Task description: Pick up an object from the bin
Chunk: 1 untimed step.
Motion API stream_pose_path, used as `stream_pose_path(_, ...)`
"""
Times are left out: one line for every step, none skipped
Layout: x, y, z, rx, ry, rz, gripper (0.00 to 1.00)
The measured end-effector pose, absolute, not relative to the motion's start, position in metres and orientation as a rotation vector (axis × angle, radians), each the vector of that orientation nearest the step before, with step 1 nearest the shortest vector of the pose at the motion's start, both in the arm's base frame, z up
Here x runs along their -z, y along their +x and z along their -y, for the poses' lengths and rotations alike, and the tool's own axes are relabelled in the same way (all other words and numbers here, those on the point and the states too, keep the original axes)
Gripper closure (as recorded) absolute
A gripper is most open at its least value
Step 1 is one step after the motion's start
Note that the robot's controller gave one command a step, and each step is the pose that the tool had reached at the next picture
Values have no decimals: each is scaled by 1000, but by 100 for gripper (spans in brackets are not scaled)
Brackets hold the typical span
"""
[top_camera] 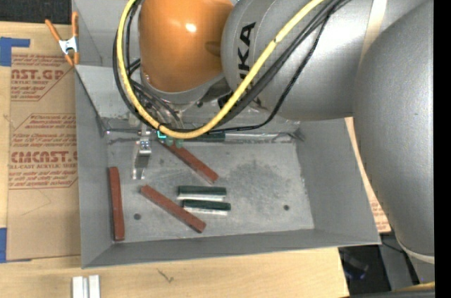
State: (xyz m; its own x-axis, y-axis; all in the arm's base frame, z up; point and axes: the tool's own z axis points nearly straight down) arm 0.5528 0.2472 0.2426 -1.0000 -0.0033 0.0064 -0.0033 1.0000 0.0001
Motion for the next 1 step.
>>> stream_pose_path(-247,555,-246,3,1,3143,0)
